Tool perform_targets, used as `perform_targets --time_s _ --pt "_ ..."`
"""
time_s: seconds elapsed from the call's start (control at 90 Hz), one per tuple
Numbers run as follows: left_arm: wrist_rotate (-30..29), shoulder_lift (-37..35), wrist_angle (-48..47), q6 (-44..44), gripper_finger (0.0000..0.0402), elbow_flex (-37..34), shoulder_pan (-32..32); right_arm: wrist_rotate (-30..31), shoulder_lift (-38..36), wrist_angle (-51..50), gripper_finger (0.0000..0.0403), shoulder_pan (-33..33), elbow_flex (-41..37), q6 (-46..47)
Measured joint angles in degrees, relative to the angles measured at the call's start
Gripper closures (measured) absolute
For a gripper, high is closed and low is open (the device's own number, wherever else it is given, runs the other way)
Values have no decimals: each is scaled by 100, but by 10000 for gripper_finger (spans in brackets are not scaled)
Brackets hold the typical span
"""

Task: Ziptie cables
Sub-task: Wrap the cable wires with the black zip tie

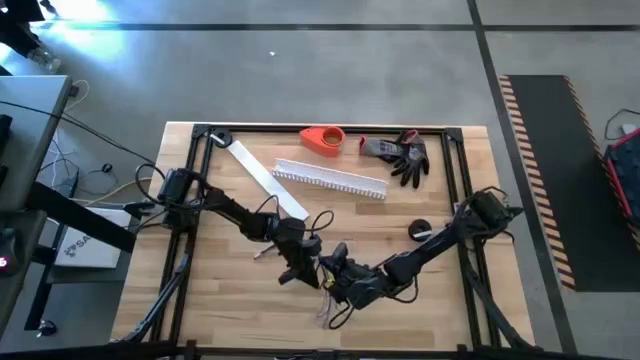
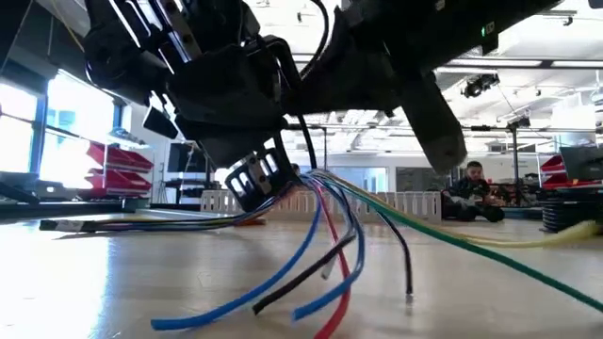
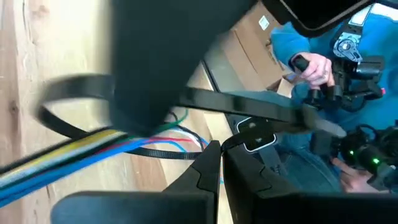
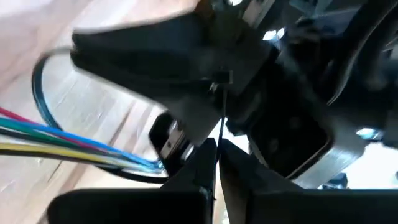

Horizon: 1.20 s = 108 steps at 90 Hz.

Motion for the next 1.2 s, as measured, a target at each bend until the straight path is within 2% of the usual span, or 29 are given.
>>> perform_targets --time_s 0.211,0.344,0.7,0.811,1.067,1.2 --pt "25 0 -1 -1 402 0 9 -221 0 554 403 57 0 -558" --pt "24 0 -2 -3 402 0 9 -524 0 542 403 141 0 -705" --pt "-151 0 -98 36 402 0 -10 -662 0 179 400 85 0 345" --pt "-196 2 -218 49 402 -2 -57 -667 0 116 377 87 0 529" --pt "-276 2 -450 153 402 -2 -112 -640 0 -251 292 87 0 965" --pt "-294 2 -483 157 402 -2 -113 -582 0 -245 266 95 0 1164"
